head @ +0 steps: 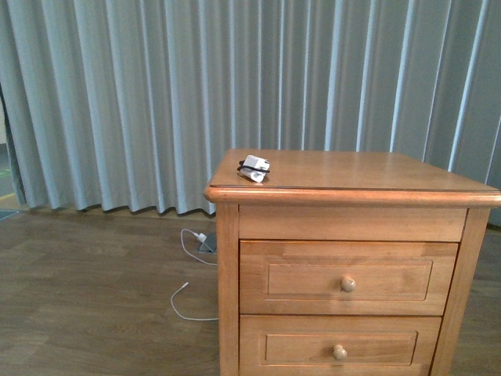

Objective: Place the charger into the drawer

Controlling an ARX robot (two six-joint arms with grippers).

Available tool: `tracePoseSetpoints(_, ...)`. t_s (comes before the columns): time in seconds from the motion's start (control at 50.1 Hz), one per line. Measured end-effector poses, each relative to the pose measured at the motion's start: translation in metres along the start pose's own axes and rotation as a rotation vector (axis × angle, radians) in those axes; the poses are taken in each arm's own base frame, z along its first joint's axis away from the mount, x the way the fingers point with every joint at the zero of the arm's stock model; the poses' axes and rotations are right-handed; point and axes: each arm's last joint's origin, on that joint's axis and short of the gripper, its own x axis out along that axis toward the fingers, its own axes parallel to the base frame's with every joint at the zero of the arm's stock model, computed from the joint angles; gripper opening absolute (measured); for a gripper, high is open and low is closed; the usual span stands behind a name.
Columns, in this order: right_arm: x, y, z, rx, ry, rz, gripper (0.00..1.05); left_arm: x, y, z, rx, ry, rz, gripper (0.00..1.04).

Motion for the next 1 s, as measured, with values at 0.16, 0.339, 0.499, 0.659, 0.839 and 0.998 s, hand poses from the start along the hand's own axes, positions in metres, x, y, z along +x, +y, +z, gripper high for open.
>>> tracePoseSetpoints(0.16, 0.0, 0.0, 0.0001, 0.0, 0.0, 0.0, 0.97, 0.0, 0.0, 0.0, 0.0, 0.0, 0.0, 0.99)
tracePoseSetpoints(0.339, 0.0, 0.0, 0.0001, 0.0, 0.0, 0.0, 0.97, 0.0, 0.0, 0.0, 0.0, 0.0, 0.0, 0.99)
tracePoseSetpoints(0.499, 0.0, 0.0, 0.0001, 0.0, 0.0, 0.0, 0.97, 0.0, 0.0, 0.0, 0.0, 0.0, 0.0, 0.99)
tracePoseSetpoints(0.659, 0.0, 0.0, 0.0001, 0.0, 0.0, 0.0, 0.97, 0.0, 0.0, 0.0, 0.0, 0.0, 0.0, 0.99)
tracePoseSetpoints(0.839, 0.0, 0.0, 0.0001, 0.0, 0.0, -0.001, 0.97, 0.0, 0.0, 0.0, 0.0, 0.0, 0.0, 0.99)
tracePoseSetpoints(0.998, 0.0048, 0.0022, -0.0075, -0.043, 0.137, -0.109, 0.97, 0.0, 0.0, 0.0, 0.0, 0.0, 0.0, 0.99)
